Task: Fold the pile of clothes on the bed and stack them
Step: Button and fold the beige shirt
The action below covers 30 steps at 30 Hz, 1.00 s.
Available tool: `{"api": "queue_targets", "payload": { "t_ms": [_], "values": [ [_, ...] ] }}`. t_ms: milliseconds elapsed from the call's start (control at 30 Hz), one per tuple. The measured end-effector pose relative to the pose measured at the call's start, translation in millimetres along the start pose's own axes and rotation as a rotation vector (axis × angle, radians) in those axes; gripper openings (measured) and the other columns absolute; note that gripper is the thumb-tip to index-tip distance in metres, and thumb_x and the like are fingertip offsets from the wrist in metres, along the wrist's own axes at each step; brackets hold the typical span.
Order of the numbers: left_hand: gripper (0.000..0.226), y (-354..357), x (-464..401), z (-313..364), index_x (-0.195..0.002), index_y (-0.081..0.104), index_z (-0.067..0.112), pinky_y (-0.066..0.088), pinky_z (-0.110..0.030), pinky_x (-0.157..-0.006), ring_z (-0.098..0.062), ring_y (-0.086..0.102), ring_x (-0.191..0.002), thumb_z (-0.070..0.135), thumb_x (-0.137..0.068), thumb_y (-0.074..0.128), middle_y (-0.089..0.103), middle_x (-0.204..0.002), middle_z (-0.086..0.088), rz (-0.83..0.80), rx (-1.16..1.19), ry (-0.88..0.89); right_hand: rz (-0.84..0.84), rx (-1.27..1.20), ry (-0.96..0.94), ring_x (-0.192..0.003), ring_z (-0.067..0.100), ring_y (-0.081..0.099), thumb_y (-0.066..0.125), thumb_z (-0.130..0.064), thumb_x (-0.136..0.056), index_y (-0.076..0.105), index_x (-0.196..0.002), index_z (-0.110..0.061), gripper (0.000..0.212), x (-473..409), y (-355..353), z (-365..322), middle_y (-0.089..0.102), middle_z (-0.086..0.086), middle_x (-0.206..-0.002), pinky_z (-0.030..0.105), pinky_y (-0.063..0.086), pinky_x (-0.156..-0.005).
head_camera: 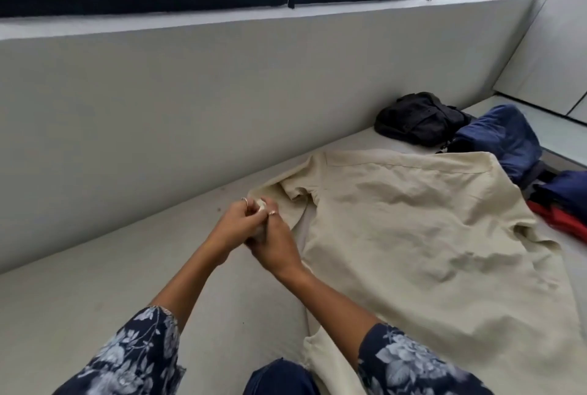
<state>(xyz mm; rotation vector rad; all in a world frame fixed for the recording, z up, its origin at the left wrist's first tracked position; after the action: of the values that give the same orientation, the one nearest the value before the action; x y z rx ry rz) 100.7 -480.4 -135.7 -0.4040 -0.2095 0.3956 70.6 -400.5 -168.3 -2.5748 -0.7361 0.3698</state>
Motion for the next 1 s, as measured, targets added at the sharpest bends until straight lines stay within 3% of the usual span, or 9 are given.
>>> {"api": "queue_targets", "payload": {
  "t_ms": [133, 233, 300, 400, 500, 667, 800, 867, 1000],
  "values": [
    [0.021, -34, 5, 50, -0.089, 0.062, 0.011, 0.043, -0.019, -0.069, -0.008, 0.057, -0.072, 0.028, -0.097, 0.053, 0.063, -0.08, 0.001, 0.361, 0.021, 0.287, 0.168, -0.065, 0.035, -0.092, 0.027, 0.066, 0.055, -0.005, -0.077, 0.067, -0.107, -0.008, 0.033, -42, -47, -32, 0.072, 0.011, -0.098, 0.03, 0.051, -0.075],
    [0.028, -37, 16, 35, -0.102, 0.054, 0.011, 0.044, -0.028, -0.073, -0.017, 0.057, -0.082, 0.037, -0.097, 0.045, 0.06, -0.09, -0.002, 0.579, 0.137, 0.192, 0.202, -0.317, 0.257, -0.088, 0.026, 0.064, 0.06, -0.008, -0.086, 0.065, -0.09, -0.004, 0.008, -83, -86, -37, 0.068, 0.013, -0.094, 0.033, 0.052, -0.075],
    [0.038, -5, 16, 2, -0.098, 0.055, 0.007, 0.043, -0.033, -0.069, -0.028, 0.059, -0.083, 0.043, -0.095, 0.043, 0.062, -0.088, -0.009, 0.373, -0.028, -0.064, 0.169, -0.507, 0.379, -0.071, 0.023, 0.06, 0.055, -0.012, -0.094, 0.049, -0.078, -0.011, 0.016, -102, -114, -47, 0.059, 0.01, -0.082, 0.035, 0.05, -0.062],
    [0.067, 75, 52, -42, -0.114, 0.058, 0.003, 0.046, -0.031, -0.076, -0.027, 0.064, -0.096, 0.062, -0.094, 0.032, 0.067, -0.111, -0.014, -0.373, -0.481, -0.431, 0.171, -0.58, 0.314, -0.061, 0.016, 0.056, 0.05, -0.014, -0.098, 0.049, -0.081, -0.014, 0.016, -121, -165, -74, 0.056, 0.004, -0.074, 0.027, 0.048, -0.053],
    [0.089, 122, 86, -65, -0.124, 0.051, -0.002, 0.048, -0.03, -0.078, -0.026, 0.066, -0.096, 0.076, -0.085, 0.031, 0.066, -0.117, -0.016, -0.724, -0.698, -0.514, 0.247, -0.602, 0.215, -0.063, 0.016, 0.059, 0.049, -0.017, -0.098, 0.053, -0.081, -0.014, 0.017, -134, -211, -93, 0.06, 0.003, -0.074, 0.028, 0.051, -0.056],
    [0.083, 155, 101, -64, -0.112, 0.055, 0.007, 0.049, -0.031, -0.086, -0.021, 0.063, -0.075, 0.081, -0.075, 0.045, 0.061, -0.082, -0.006, -0.817, -0.748, -0.476, 0.29, -0.559, 0.191, -0.069, 0.017, 0.063, 0.043, -0.017, -0.1, 0.053, -0.089, -0.017, 0.015, -137, -265, -109, 0.064, 0.002, -0.079, 0.031, 0.054, -0.06],
    [0.086, 162, 110, -59, -0.127, 0.05, 0.003, 0.048, -0.031, -0.086, -0.026, 0.064, -0.102, 0.073, -0.077, 0.053, 0.063, -0.118, -0.013, -0.766, -0.707, -0.39, 0.282, -0.519, 0.234, -0.071, 0.018, 0.066, 0.042, -0.019, -0.101, 0.053, -0.09, -0.017, 0.015, -130, -280, -99, 0.066, 0.003, -0.08, 0.035, 0.056, -0.062],
    [0.061, 164, 115, -54, -0.129, 0.05, 0.005, 0.046, -0.03, -0.09, -0.026, 0.058, -0.113, 0.047, -0.085, 0.062, 0.056, -0.131, -0.011, -0.701, -0.776, -0.288, 0.284, -0.528, 0.257, -0.071, 0.018, 0.067, 0.042, -0.019, -0.101, 0.052, -0.092, -0.018, 0.014, -124, -283, -92, 0.066, 0.003, -0.081, 0.035, 0.056, -0.06],
    [0.037, 161, 118, -44, -0.12, 0.052, 0.002, 0.047, -0.031, -0.084, -0.03, 0.057, -0.111, 0.03, -0.098, 0.04, 0.056, -0.125, -0.015, -0.546, -0.697, -0.251, 0.255, -0.523, 0.264, -0.072, 0.017, 0.066, 0.041, -0.022, -0.102, 0.051, -0.092, -0.019, 0.014, -116, -288, -86, 0.065, 0.002, -0.085, 0.033, 0.054, -0.057]
  ]
}}
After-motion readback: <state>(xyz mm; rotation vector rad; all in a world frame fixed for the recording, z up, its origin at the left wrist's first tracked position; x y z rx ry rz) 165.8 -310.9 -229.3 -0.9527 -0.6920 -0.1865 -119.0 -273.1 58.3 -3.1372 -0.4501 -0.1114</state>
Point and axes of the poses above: each hand's wrist, its own x-axis away from the middle knuckle, its own y-axis out of the palm, z = x × y, the point moved 7 cm from there along -x, towards the middle knuckle
